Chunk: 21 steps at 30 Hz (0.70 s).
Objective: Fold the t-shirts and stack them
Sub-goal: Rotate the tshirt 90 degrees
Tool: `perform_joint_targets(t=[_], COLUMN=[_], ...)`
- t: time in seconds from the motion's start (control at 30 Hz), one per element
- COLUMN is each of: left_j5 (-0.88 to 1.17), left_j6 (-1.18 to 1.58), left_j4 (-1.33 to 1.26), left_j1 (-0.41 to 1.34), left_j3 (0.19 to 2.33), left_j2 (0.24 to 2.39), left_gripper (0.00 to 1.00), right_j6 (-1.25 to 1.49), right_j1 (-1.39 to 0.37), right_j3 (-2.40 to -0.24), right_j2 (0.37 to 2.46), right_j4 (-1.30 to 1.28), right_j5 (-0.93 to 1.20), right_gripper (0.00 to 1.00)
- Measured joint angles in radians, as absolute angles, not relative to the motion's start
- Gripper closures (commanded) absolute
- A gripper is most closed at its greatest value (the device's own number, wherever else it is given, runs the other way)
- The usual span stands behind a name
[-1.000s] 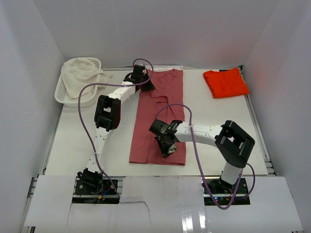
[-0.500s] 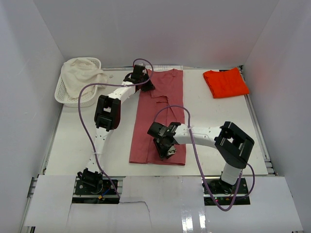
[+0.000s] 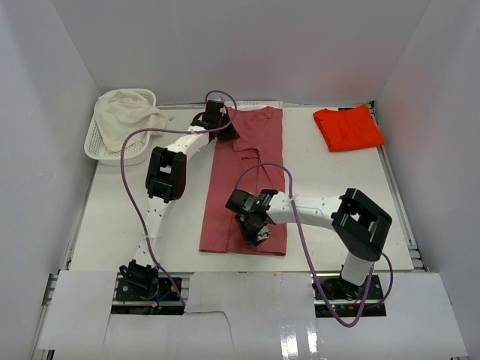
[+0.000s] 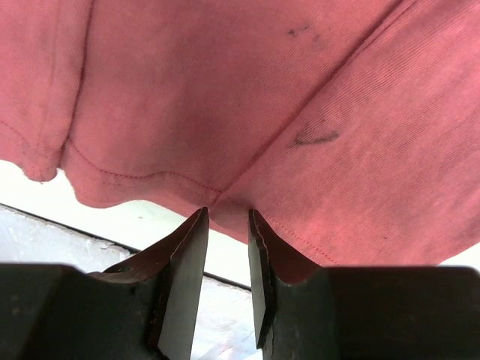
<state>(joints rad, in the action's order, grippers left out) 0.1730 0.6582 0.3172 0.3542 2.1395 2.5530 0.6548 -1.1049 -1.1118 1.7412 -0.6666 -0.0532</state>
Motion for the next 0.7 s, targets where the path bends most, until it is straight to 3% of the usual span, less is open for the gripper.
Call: perform_joint_targets(t=[0.43, 0.6, 0.7], left_j5=[0.173, 0.173, 0.173], left_j6=[0.658, 0.658, 0.658], left_j4=[0.312, 0.312, 0.311], left_j1=[0.354, 0.353, 0.353], left_j3=[2.135, 2.135, 2.135], left_j2=[2.553, 2.553, 2.553], left_gripper=[0.85, 0.85, 0.85], right_j6=[0.655, 0.655, 0.656], right_j1=[-1.116, -1.117, -1.117], right_j3=[-1.13, -1.131, -1.131], right_j2=[1.776, 1.776, 1.776], right_j4=[-0.678, -0.681, -0.682], right_j5=[-0.053, -0.058, -0.062], right_gripper=[0.7, 0.83, 0.83])
